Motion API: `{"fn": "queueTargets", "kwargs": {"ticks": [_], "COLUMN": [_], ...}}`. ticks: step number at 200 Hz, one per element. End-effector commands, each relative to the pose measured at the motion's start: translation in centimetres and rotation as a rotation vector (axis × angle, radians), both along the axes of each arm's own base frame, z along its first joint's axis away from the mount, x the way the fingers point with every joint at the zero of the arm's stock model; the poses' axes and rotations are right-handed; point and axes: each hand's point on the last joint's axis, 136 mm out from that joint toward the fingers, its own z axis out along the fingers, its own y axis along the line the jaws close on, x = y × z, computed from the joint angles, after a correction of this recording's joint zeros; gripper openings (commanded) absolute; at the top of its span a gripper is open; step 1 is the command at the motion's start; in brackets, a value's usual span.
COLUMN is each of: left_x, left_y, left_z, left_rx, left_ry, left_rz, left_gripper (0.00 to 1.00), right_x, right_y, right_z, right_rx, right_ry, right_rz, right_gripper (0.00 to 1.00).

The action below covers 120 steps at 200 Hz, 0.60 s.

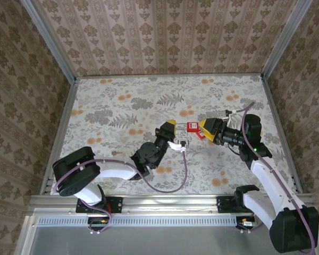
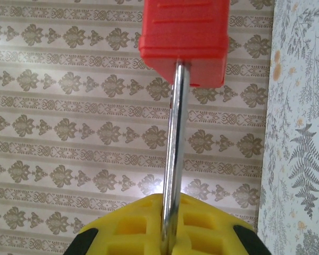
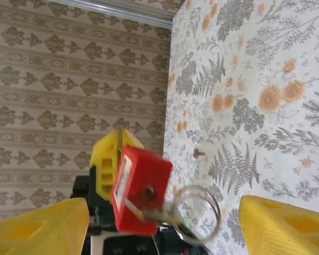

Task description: Unlock with the key

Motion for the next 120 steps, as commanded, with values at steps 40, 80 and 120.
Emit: {"fn": "queueTargets", "kwargs": {"ticks": [40, 80, 120], "left_x": [-0.7, -1.0, -1.0], "left_y": [-0.4, -0.7, -0.8], "left_z": [1.4, 1.7, 1.4], "left_rx": [-0.039, -0.048, -0.040], "left_ry": [-0.038, -0.038, -0.036], "left_rz": [-0.020, -0.028, -0.023], "left_gripper": [0.00, 0.00, 0.00], "right_x": [1.1, 0.8, 0.2], "right_y": [1.3, 3.1, 3.9], "right_z": [2.8, 3.3, 3.1], "right_rx": [0.071, 0.058, 0.043], "right_ry": [-0.076, -0.097, -0.101], "right_rz": [0.056, 0.121, 0.165], "right_gripper": [0.54, 0.42, 0.29]}}
